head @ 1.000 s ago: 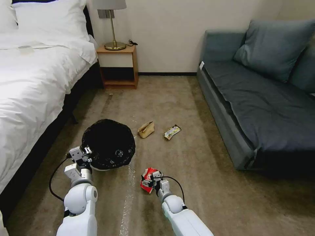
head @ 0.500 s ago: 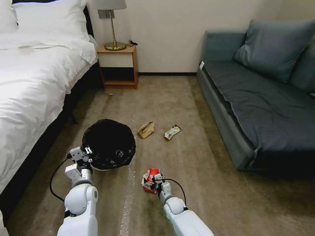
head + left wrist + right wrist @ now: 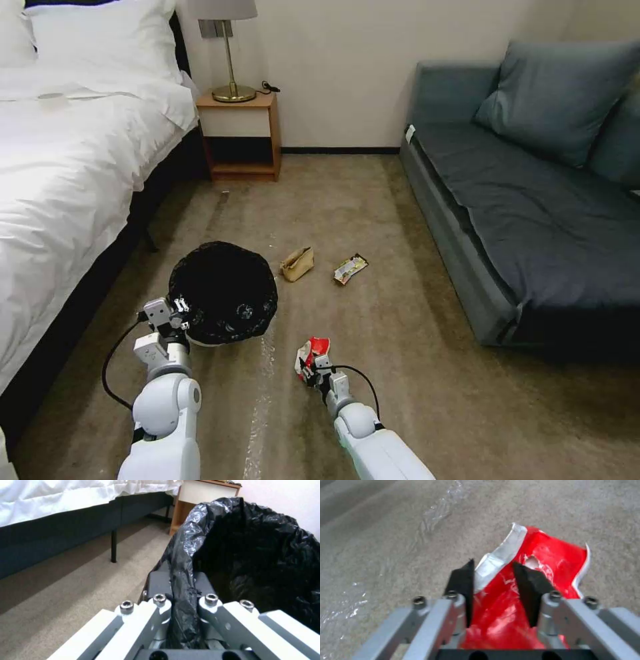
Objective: Pick up the trash bin, then pick up the garbage on the floor and place it into the trash bin.
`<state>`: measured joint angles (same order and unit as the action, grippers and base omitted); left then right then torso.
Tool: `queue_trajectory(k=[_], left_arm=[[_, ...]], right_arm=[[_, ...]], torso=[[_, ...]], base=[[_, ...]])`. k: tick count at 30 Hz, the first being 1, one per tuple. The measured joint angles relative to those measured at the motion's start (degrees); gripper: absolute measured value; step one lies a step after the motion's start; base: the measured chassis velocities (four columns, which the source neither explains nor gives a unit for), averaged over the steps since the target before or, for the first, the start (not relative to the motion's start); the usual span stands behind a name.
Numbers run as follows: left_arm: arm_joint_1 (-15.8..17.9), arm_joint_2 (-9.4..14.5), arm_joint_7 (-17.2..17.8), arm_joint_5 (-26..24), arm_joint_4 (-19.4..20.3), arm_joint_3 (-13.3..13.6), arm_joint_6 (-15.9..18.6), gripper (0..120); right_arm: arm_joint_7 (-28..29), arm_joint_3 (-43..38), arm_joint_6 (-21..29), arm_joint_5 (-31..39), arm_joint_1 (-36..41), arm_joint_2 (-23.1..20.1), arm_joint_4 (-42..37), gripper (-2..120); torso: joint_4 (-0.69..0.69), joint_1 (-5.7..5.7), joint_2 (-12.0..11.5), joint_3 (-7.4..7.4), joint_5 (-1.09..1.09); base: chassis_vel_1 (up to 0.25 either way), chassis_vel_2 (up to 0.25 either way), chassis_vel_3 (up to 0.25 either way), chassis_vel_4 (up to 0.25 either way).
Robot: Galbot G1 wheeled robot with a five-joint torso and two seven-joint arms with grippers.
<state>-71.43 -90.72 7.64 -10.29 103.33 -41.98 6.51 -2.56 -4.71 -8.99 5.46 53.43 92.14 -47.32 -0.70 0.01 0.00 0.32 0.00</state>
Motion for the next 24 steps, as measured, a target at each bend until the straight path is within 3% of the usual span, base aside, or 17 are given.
queue_trajectory(k=[9, 24], left_arm=[[0.11, 0.0, 0.02, 0.1, -0.35, -0.01, -0.1, 4], [0.01, 0.22, 0.02, -0.09, -0.7, -0.15, -0.36, 4]], right_arm=[[0.04, -0.24, -0.31, -0.24, -0.07, 0.0, -0.08, 0], [0.2, -1.85, -1.1, -1.29, -0.2, -0.01, -1.69, 0]], torso=[[0.0, 0.0, 0.0, 0.0, 0.0], [0.0, 0.0, 0.0, 0.0, 0.0]], base=[[0.0, 0.0, 0.0, 0.0], [0.0, 0.0, 0.0, 0.0]])
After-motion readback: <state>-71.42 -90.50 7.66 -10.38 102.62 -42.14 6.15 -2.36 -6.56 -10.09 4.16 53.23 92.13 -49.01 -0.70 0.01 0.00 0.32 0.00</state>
